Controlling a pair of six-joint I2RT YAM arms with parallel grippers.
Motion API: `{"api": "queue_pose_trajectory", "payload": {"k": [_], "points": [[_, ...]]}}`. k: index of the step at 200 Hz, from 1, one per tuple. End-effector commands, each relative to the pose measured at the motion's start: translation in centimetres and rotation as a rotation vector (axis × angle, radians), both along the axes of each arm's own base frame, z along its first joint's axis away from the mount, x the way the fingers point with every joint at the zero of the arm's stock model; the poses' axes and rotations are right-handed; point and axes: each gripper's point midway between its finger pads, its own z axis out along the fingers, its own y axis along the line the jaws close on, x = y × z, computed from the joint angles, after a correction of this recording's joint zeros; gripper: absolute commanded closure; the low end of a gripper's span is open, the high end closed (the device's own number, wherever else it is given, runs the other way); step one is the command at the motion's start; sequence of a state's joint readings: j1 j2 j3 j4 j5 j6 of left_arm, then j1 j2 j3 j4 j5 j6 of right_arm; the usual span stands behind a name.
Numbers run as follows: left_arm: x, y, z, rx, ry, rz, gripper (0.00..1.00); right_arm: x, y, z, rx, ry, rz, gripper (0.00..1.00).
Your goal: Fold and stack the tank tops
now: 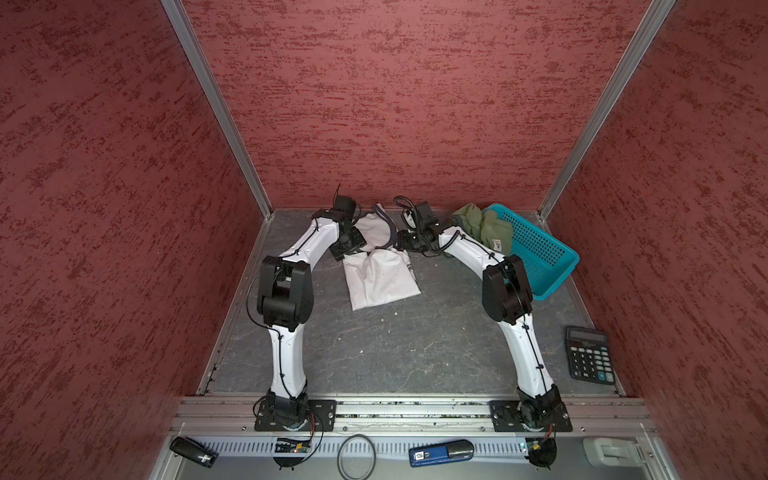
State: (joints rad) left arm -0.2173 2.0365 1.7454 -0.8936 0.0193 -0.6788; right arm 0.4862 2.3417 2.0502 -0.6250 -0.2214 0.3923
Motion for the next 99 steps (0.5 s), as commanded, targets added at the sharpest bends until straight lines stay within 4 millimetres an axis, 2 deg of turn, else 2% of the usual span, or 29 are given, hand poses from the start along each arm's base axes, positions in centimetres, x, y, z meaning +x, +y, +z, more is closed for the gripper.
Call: {"api": "queue_pose_trajectory", "payload": {"k": [1, 16, 34, 61, 78, 99], "points": [[-2.2, -0.3, 3.6, -0.033, -0.098, -0.05, 0.2, -1.9, -2.3, 3.0, -0.046, -0.039, -0.017, 0.41], [-4.7, -0.4, 4.0, -0.075, -0.142, -0.07, 0.18, -4.2, -2.8, 3.3, 0.002, -0.05, -0.008, 0.39], [-7.3, 0.3, 2.9, -0.097, -0.149, -0.056, 0.18, -6.2, -3.0, 2.7, 0.052, -0.053, 0.006, 0.39], [-7.7, 1.1, 1.4, -0.117, -0.131, -0.04, 0.27, -6.6, -2.7, 0.6, 0.037, -0.016, 0.023, 0.42], [-7.9, 0.8, 0.1, -0.144, -0.093, -0.037, 0.34, -6.7, -2.6, -0.9, 0.021, 0.012, 0.026, 0.45], [-9.6, 0.0, -1.5, -0.149, -0.031, -0.039, 0.36, -7.9, -2.9, -2.1, -0.006, 0.034, 0.024, 0.47]]}}
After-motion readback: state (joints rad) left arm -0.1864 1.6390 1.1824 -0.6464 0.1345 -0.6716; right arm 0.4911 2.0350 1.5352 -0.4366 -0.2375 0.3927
